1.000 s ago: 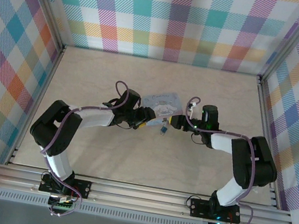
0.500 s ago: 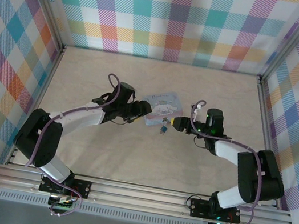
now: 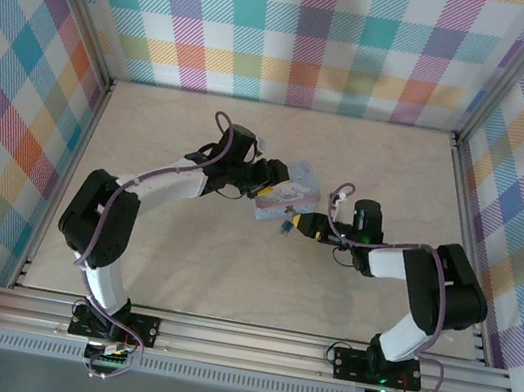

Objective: Unlock the padlock with the key

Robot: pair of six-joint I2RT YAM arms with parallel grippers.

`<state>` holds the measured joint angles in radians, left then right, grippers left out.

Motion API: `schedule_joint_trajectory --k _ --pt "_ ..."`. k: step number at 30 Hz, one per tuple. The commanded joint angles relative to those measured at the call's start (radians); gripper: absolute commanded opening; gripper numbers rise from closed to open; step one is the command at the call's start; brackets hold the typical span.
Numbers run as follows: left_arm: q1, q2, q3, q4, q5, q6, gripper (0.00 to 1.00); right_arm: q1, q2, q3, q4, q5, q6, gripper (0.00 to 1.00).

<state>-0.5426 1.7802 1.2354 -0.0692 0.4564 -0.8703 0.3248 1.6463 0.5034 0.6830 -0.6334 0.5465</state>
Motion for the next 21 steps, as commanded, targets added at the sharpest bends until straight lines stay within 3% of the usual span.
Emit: schedule_joint_trajectory --k 1,21 --pt "-0.007 0.036 0.044 0.023 0.031 0.004 0.62 0.016 0.034 0.018 0.079 0.007 0.021 0.57" --pt "-0.008 0.090 0.023 0.006 -0.007 0.013 0.62 0.031 0.156 0.101 0.105 0.011 -0.014 0.50"
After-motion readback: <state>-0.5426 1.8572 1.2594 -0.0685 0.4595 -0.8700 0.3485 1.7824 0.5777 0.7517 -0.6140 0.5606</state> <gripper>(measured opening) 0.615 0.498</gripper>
